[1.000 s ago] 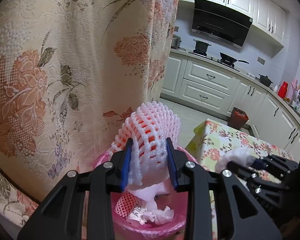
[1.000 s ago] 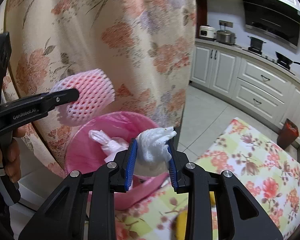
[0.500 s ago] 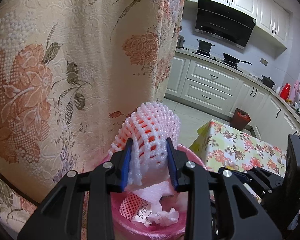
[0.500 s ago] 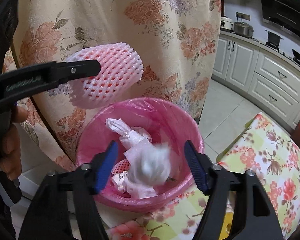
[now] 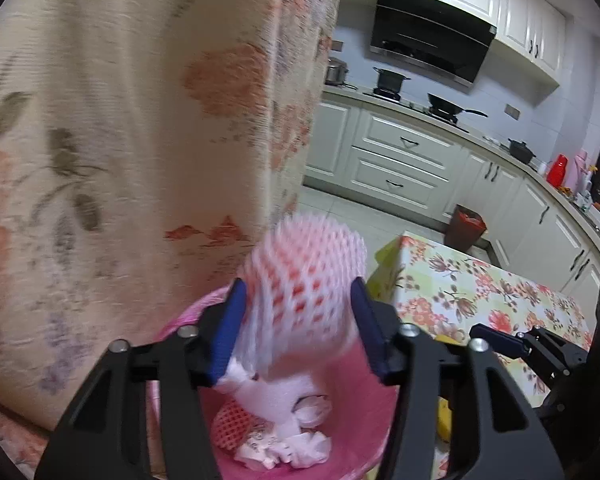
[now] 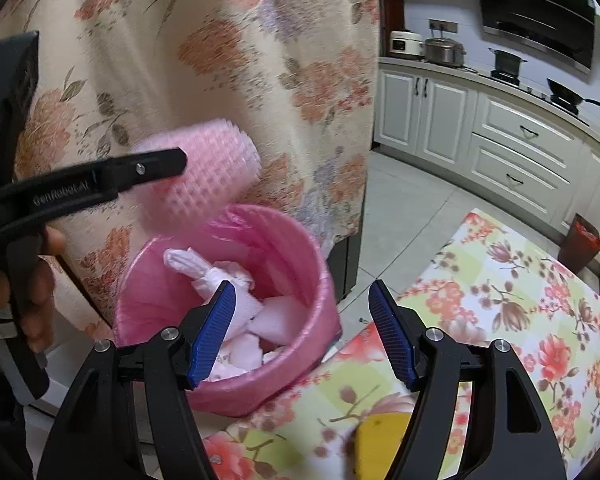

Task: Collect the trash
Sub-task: 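Open both tools to drop the tissue ball and net into the wastebasket, then move both tools back over the two yellow sponges on the table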

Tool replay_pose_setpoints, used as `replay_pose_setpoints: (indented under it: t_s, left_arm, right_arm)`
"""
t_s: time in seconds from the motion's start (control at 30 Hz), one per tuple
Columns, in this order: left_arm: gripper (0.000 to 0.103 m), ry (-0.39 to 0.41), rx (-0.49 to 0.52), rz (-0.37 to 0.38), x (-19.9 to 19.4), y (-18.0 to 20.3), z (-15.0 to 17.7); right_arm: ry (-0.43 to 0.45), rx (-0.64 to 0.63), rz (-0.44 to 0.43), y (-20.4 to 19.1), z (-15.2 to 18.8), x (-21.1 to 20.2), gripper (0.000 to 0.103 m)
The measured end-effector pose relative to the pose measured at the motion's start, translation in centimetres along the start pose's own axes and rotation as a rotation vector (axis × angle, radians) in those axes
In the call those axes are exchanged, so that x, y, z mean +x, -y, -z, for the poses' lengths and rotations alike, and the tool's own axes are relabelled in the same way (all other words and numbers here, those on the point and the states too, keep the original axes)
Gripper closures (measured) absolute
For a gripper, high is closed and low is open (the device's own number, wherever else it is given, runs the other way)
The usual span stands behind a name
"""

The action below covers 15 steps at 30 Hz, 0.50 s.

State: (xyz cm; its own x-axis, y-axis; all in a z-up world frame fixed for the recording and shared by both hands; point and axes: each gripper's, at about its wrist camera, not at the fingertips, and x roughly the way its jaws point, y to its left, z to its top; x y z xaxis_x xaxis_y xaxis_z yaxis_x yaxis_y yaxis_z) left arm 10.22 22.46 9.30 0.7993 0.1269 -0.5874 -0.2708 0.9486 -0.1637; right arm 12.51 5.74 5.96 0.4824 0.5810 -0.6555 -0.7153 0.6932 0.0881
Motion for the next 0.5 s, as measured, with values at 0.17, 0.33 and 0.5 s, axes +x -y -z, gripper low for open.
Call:
replay_pose_setpoints:
  t_s: [0.17,0.33,0.5]
  left_arm:
    - [0.036,-0.005,-0.007,-0.012,0.5,0.1,0.2]
    - [0.036,-0.009,-0.011,-0.026,0.1,-0.1,0.6]
    - [0.036,-0.011,-0.012,-0.027,-0.4,-0.2,0.9]
  right_arm:
    - [0.009,0.010,0.016,1.1,0.2,-0.6,0.037]
    - [0.012,0.034,0.029,2.6,0.6,-1.1,0.037]
    - [0.010,0.050,0.050,3.9,1.3,-1.7,0.037]
